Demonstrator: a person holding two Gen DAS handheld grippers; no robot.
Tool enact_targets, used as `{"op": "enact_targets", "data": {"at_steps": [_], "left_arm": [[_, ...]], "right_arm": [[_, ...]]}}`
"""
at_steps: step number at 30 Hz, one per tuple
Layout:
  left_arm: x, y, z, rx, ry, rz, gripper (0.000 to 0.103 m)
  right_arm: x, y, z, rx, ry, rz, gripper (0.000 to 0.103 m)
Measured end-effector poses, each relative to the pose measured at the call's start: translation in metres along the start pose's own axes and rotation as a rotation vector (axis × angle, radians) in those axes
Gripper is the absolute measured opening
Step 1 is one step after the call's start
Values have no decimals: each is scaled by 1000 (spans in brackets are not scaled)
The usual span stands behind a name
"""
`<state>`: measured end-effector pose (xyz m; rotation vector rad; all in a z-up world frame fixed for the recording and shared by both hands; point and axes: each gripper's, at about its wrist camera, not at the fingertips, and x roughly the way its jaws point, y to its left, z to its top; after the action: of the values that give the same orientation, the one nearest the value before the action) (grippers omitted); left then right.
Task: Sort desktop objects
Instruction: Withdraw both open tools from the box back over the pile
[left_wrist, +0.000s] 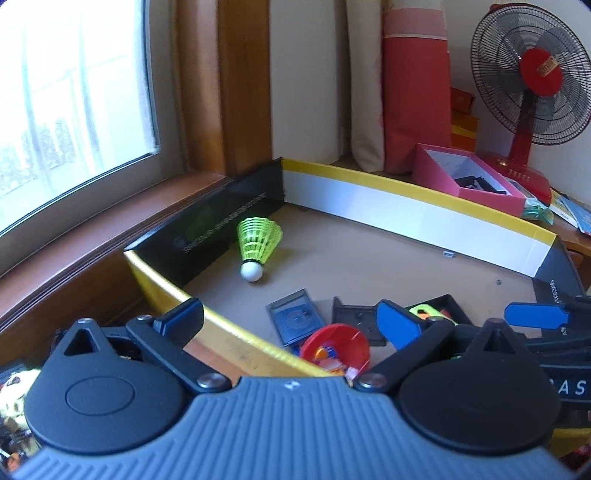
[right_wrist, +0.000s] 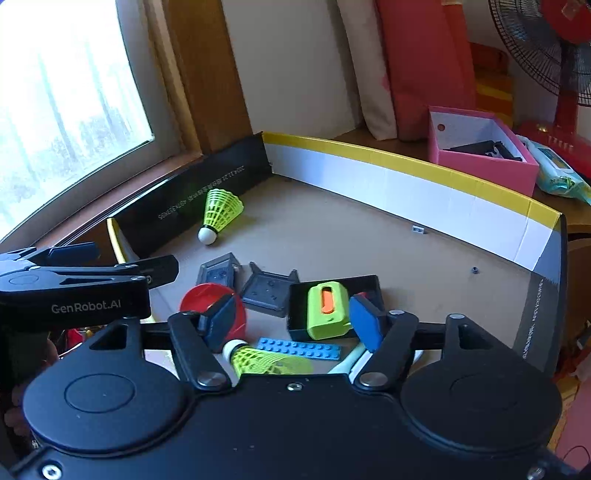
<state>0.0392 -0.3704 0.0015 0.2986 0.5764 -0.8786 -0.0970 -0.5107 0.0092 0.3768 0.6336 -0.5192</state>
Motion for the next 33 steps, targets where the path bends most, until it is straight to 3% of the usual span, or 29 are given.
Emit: {"op": "enact_targets", "data": {"at_steps": [9,33], "left_arm": [[-28,27,-15,-47,13,60,103],[-116,99,-78,-170,97,171,103]], "right_arm": [[-13,36,-14,-36,-6,27,80],[-48,130,-71,-94,44,132,84]]}}
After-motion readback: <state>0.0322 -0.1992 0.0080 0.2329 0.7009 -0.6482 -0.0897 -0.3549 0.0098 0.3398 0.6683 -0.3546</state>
